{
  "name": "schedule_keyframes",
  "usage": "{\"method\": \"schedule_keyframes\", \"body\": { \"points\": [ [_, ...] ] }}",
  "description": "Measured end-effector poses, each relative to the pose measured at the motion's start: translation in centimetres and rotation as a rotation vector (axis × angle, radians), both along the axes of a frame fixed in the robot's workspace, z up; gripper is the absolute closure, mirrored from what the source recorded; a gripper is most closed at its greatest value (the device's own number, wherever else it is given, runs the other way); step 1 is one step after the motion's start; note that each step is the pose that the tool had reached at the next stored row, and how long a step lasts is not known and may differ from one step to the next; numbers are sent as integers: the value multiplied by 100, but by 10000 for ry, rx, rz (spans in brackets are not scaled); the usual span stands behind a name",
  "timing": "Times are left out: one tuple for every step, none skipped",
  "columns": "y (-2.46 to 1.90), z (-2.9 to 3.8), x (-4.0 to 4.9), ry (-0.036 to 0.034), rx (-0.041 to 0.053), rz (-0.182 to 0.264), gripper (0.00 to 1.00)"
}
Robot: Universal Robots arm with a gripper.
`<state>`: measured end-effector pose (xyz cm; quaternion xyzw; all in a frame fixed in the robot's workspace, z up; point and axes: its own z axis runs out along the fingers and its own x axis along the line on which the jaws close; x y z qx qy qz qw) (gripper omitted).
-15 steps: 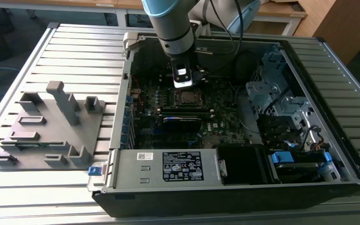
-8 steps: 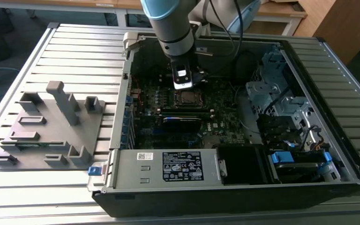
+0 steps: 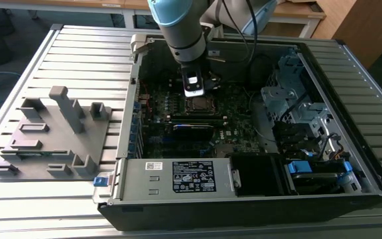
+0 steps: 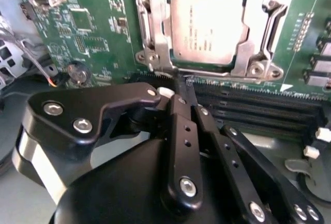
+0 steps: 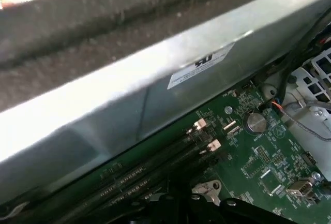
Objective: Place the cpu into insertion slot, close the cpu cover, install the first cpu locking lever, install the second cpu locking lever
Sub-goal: 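Install the first cpu locking lever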
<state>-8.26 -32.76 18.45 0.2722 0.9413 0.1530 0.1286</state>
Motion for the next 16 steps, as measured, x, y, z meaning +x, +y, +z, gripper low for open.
{"method": "schedule_keyframes", "body": {
  "points": [
    [-3,0,0,0,56,1,89],
    [-3,0,0,-1,75,0,89],
    [-3,0,0,-2,77,-1,89],
    [-3,2,0,-2,79,-1,89],
    [-2,21,1,-4,87,1,89],
    [-3,40,0,-2,81,0,89],
    [-3,62,0,-1,78,0,89],
    [-3,82,0,-1,78,0,89],
    [-3,104,0,-2,79,0,89],
    [-3,128,0,-2,79,0,89],
    [-4,153,0,0,77,0,89],
    [-4,177,0,-1,78,0,89],
    [-3,203,0,0,78,0,89],
    [-4,220,0,0,77,0,89],
    [-4,229,0,0,77,0,89],
    [-3,229,0,-2,79,0,89]
  ]
}}
